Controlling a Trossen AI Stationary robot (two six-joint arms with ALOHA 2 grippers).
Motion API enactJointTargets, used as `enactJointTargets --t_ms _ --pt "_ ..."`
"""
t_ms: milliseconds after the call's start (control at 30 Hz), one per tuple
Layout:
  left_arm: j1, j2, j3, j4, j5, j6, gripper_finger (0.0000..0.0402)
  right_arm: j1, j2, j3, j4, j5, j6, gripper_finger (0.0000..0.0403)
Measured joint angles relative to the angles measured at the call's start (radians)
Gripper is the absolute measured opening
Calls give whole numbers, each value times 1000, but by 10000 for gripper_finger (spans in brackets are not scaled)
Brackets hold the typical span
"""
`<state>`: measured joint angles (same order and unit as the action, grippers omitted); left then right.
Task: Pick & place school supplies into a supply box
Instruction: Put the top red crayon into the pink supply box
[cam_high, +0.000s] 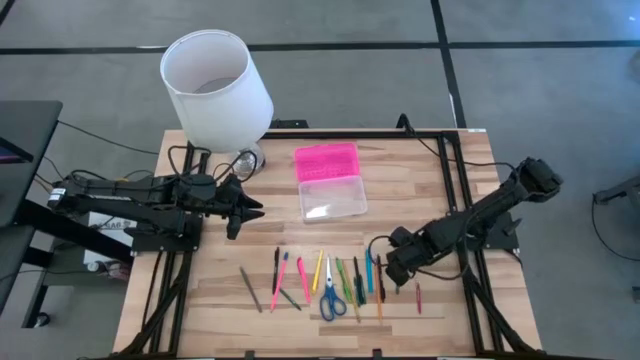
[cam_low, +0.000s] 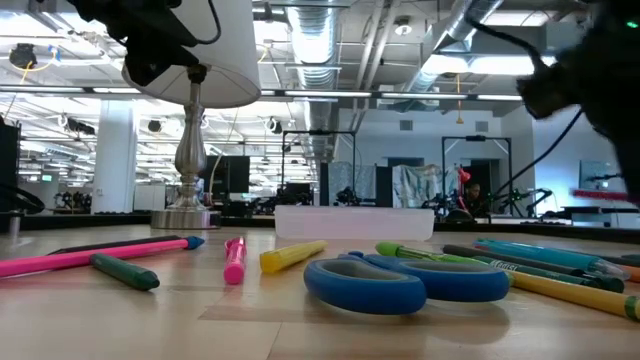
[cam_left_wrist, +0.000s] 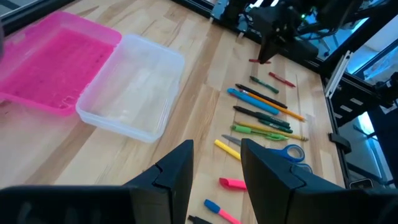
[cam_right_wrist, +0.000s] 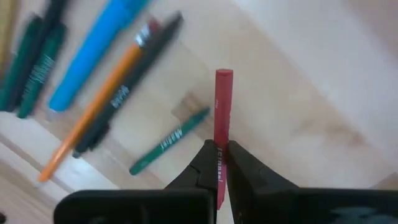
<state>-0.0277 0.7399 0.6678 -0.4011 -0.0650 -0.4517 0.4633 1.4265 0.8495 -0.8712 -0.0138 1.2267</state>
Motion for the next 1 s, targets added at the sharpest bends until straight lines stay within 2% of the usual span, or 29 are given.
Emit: enactJointTargets --t_ms 300,533,800,1000 --pt "0 0 0 -15 0 -21 128 -163 -1 162 -39 74 -334 1" --pt "0 0 0 -46 0 -44 128 -374 -2 218 48 75 -610 1" --pt "0 0 0 -54 -46 -85 128 -612 1 223 231 16 -820 1" --pt "0 0 0 -53 -60 -94 128 -703 84 226 340 -71 -891 1"
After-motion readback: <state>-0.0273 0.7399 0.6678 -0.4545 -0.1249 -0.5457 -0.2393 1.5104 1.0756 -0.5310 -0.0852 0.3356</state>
